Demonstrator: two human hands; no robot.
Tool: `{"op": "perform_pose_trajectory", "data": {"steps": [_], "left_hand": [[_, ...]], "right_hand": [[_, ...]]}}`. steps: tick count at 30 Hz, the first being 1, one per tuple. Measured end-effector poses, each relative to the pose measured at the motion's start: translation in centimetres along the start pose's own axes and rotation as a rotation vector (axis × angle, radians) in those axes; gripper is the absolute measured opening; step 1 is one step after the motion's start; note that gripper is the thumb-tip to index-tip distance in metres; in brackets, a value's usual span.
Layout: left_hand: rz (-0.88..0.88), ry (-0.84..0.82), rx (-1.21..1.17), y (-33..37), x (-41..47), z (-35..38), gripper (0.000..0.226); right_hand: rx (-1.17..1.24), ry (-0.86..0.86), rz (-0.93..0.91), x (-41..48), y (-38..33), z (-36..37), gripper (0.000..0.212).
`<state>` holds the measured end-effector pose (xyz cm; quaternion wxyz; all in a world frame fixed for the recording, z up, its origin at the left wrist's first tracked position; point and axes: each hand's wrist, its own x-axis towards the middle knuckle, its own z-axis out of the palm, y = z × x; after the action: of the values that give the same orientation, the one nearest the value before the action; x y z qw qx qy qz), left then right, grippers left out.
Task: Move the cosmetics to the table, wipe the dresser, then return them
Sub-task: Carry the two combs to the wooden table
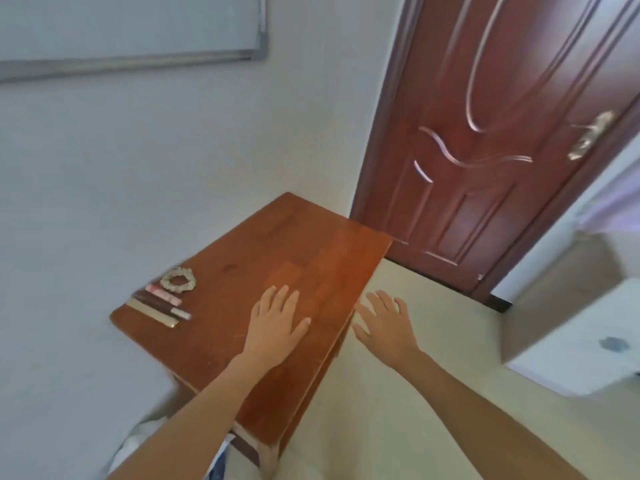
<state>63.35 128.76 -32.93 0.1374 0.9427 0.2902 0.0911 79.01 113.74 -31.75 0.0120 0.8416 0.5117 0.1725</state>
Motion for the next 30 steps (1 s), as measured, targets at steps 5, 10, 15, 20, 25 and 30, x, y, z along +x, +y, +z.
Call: {"op": "perform_pose_trajectory", "data": {"steps": [5, 10, 15, 20, 25, 30], "left_hand": [[0.238, -0.036, -0.020, 8.4, 1.3, 0.2, 0.084], [0.473, -0.038, -0.043, 17.0, 0.6, 1.2, 0.089], [0.573, -0.131, -0.030, 26.6, -2.7, 2.3, 0.081], [0.623, -0.111, 0.012, 35.6, -8.3, 4.1, 0.074], [0.636, -0.098, -0.044, 43.4, -13.6, 7.1, 0.072], [0.654, -0.182, -0.063, 49.3, -16.9, 10.0, 0.074]], "right_hand": [[-0.062, -0.010, 0.218, -7.8, 6.3, -2.8, 0.044], [-0.121, 0.022, 0.423, -17.1, 11.1, -4.3, 0.044], [-0.154, 0.010, 0.587, -26.4, 15.7, -7.3, 0.044], [-0.187, 0.030, 0.604, -35.8, 20.2, -9.8, 0.071], [-0.201, 0.049, 0.635, -44.3, 24.2, -12.0, 0.051], [-0.195, 0.071, 0.699, -51.1, 27.7, -13.1, 0.042]]}}
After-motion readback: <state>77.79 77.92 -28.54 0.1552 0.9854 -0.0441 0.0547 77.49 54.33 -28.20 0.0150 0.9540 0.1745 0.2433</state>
